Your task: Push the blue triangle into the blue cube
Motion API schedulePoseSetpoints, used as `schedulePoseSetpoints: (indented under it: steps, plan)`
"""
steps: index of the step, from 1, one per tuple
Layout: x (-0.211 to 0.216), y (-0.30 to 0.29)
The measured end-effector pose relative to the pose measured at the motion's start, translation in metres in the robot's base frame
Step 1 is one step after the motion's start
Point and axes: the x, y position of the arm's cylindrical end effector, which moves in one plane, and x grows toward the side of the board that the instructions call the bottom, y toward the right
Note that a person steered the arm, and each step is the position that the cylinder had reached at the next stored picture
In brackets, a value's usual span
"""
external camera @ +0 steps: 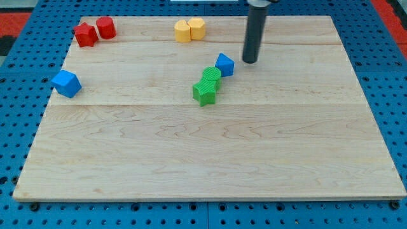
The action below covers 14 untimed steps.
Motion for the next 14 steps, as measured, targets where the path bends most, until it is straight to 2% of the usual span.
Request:
schedulePoseSetpoints:
  steps: [1, 2, 3, 4, 5, 6, 7, 10, 11, 12, 14]
  plan:
    - [0.008, -0.04]
    - [0.025, -0.038]
    - [0.034, -0.102]
    - [0.021, -0.074]
    - [0.002, -0.096]
    - [0.018, -0.157]
    - [0.048, -0.187]
    - [0.037, -0.312]
    - [0.033, -0.248]
    - [0.003, -0.18]
    - [-0.009, 0.006]
